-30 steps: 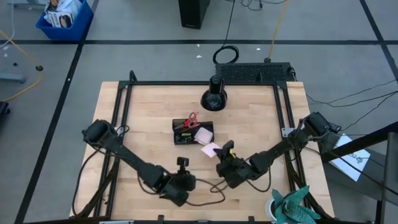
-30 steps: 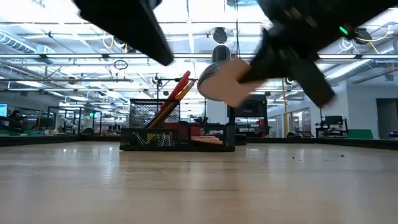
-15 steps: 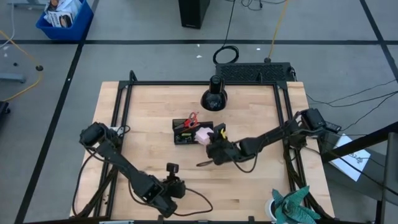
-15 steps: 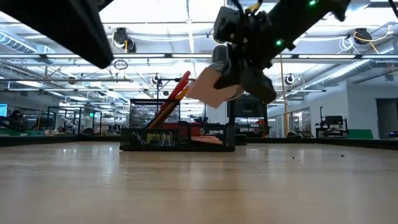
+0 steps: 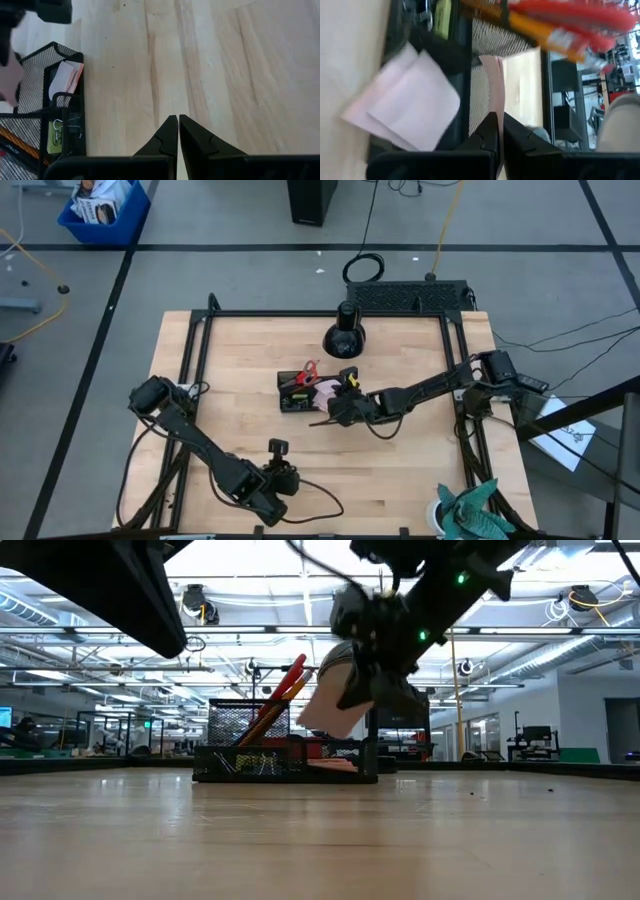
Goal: Pick and place office supplies into organizer
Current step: Put the sticky note into the desk organizer
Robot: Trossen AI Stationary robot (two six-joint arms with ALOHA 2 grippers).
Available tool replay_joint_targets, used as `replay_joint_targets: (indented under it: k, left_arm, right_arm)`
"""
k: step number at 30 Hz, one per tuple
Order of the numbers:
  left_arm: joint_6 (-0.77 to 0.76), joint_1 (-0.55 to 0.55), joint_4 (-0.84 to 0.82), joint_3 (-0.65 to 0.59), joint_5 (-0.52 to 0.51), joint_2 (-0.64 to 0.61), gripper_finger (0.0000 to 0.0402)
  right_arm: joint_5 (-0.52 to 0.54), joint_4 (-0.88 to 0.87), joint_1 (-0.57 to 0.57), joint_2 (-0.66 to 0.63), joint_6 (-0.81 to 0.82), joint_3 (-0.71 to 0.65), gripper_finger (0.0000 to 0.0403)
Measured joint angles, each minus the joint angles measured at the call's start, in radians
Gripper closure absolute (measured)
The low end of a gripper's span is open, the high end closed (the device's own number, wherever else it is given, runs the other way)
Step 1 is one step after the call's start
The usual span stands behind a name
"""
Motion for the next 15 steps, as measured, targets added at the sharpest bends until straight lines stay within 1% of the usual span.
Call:
replay_joint_targets:
  k: [10,15]
  left_arm:
    - [0.018,0.008,0.0,0.0,0.0,0.0,0.0378]
    - [0.018,0.007,0.0,0.0,0.0,0.0,0.0378]
  right_arm:
    - [0.004,0.004,-0.022,0.123,-0.006,0.0,0.0401]
    - [0.007,0.009,-0.015,0.135,-0.011,0.002,0.0377]
